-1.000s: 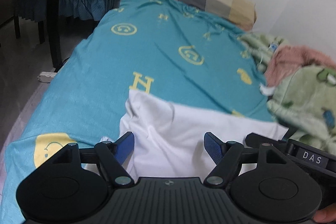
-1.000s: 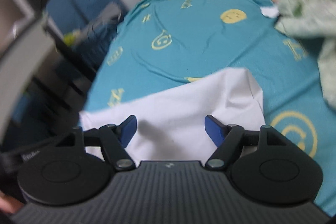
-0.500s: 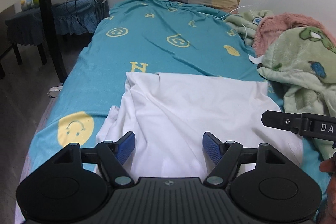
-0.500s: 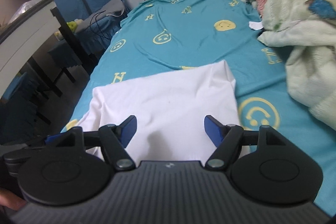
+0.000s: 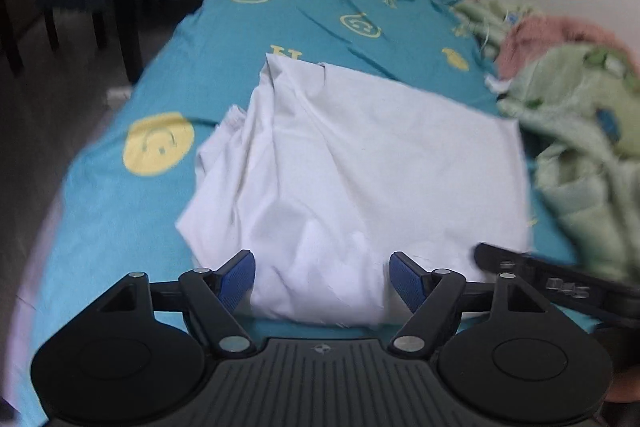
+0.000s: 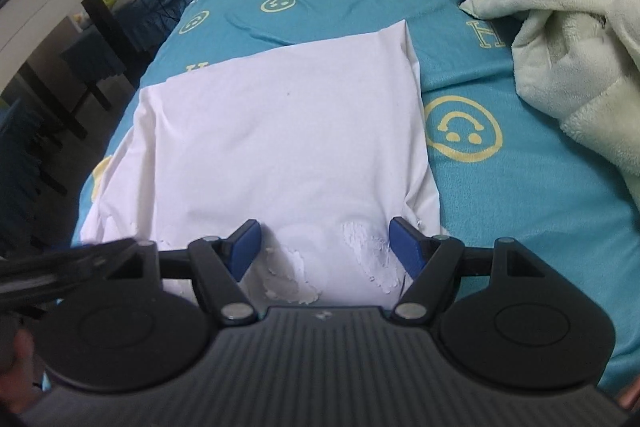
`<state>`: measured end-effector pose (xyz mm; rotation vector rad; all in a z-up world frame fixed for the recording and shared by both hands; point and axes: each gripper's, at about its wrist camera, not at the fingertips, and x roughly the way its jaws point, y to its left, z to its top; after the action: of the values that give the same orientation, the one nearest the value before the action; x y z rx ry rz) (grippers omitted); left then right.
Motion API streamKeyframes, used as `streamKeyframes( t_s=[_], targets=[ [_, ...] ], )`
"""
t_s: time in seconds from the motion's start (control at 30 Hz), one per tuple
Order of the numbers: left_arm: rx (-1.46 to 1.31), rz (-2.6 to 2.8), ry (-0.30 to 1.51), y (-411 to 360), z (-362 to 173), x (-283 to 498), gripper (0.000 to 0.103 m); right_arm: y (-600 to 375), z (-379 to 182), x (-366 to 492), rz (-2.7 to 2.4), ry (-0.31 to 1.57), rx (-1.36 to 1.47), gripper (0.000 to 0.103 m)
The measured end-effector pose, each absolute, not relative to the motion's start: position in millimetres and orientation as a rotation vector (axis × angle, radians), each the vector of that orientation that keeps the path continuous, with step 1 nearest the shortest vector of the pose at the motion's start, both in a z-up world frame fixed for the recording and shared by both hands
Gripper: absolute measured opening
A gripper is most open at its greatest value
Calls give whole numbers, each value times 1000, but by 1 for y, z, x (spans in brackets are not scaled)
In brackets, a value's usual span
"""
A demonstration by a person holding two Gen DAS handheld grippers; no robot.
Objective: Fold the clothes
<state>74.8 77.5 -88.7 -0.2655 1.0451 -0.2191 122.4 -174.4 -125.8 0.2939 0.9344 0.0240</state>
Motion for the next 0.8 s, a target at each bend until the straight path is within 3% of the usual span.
streamKeyframes(
  t_s=[0.1, 0.27, 0.47, 0.53, 0.7, 0.8],
  targets=[
    [-576, -284, 1114, 100, -99, 68, 83, -176, -125, 125, 17, 935, 317, 75],
    [-851, -209, 1247, 118, -145, 81, 82, -179, -124, 127, -9, 932, 373, 75],
    [-1034, -127, 1146, 133, -158, 84, 74, -201, -117, 120, -55, 865, 584, 74],
    [-1055, -102, 1127, 135, -160, 81, 65, -209, -109, 115, -63, 809, 648, 74],
    [-1049, -94, 1062, 136, -153, 77, 31, -213, -93, 100, 37, 725, 841, 75],
    [-1029, -127, 1008, 133, -142, 77, 22, -203, -104, 97, 172, 777, 1003, 75]
  ],
)
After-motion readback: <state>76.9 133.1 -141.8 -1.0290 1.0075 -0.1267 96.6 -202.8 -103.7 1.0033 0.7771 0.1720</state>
